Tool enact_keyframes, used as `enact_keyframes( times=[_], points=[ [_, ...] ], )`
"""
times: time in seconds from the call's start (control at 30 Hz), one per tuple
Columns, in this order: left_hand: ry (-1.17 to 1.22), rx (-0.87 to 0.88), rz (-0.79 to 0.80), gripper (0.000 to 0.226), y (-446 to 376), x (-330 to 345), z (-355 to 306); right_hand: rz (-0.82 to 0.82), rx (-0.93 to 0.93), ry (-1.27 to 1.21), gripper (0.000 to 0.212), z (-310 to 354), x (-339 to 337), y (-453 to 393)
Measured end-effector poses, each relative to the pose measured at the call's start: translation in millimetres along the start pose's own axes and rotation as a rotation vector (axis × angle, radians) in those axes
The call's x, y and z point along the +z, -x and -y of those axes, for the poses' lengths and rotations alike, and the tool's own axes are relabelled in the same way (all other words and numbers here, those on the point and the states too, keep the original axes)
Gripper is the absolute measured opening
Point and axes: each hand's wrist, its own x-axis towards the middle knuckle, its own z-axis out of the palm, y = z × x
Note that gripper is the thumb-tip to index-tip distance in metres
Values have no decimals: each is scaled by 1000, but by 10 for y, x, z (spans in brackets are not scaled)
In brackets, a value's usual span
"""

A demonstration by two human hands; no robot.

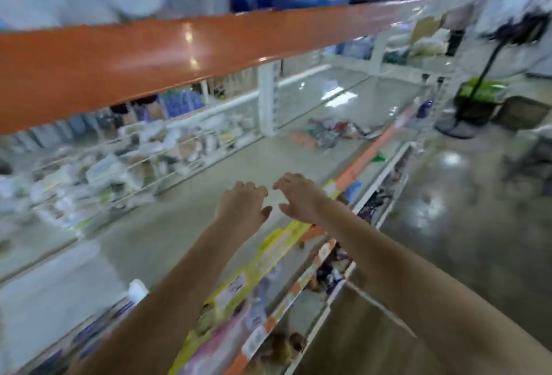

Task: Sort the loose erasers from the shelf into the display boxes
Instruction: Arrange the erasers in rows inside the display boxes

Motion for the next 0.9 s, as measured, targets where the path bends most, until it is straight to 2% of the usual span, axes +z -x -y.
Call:
enact_keyframes(
  times=[0.17,0.3,0.43,0.57,0.77,0.9],
  points=[
    [-28,98,31,44,-867,189,-747,71,133,-4,52,-1078,-26,-117],
    [-20,136,79,46,-1427,336,-1025,128,205,-55,54,-1661,25,-267],
    [-8,87,106,44,-2039,491,-1032,146,242,-104,52,-2102,105,-529],
    [100,10,66,44,-2629,644,-887,139,251,-133,51,-2436,136,-938],
    [219,-73,-51,36,-3232,968,-768,63,351,-284,34,-2724,280,-1447],
    [252,-104,-131,25,-3357,1115,-791,9,334,-273,50,-2824,383,-1580]
  ],
)
